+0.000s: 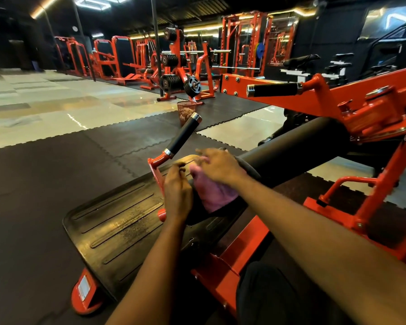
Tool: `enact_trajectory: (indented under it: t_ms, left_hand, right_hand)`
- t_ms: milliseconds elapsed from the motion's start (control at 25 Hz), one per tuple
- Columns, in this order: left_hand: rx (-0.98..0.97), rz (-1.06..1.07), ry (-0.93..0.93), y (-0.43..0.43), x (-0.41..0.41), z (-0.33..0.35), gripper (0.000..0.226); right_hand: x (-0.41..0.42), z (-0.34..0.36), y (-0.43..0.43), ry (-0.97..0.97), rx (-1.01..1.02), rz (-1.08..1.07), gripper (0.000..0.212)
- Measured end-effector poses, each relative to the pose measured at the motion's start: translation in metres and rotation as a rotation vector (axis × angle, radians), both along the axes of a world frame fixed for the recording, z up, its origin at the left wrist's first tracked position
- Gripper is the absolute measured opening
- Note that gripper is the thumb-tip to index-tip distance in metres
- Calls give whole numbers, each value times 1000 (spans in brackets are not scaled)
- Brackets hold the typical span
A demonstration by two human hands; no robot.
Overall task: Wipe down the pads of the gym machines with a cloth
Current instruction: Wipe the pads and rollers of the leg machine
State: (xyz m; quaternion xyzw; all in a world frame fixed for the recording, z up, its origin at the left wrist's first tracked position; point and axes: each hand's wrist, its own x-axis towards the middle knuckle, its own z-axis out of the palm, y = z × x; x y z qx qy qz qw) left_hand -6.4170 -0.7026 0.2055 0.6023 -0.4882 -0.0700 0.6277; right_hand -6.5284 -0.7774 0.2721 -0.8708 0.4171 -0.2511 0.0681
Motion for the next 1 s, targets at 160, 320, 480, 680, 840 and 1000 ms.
enact_trajectory:
  t_ms: [160, 320, 480, 680, 840, 1000]
  left_hand:
    - [466, 7, -234, -37, -53, 23, 84]
    - [584, 155, -323, -54, -89, 36, 72]
    - [406, 201, -269, -32, -59, 17, 38]
    - [371, 283, -209, 3, -1, -16, 34]
    - [345, 351, -237, 0, -3, -31, 35]
    - [364, 392, -276, -21, -14, -20, 34]
  right_hand:
    - [-77, 22, -41, -344, -227, -507, 26]
    - [-115, -17, -56, -217, -392, -492, 21]
    - [-114, -27, -68, -200, -502, -462, 25]
    - [-128, -44, -58, -239, -615, -432, 29]
    - [-145, -72, -45, -292, -666, -400, 32]
    - [-162, -90, -34, -329, -660, -376, 31]
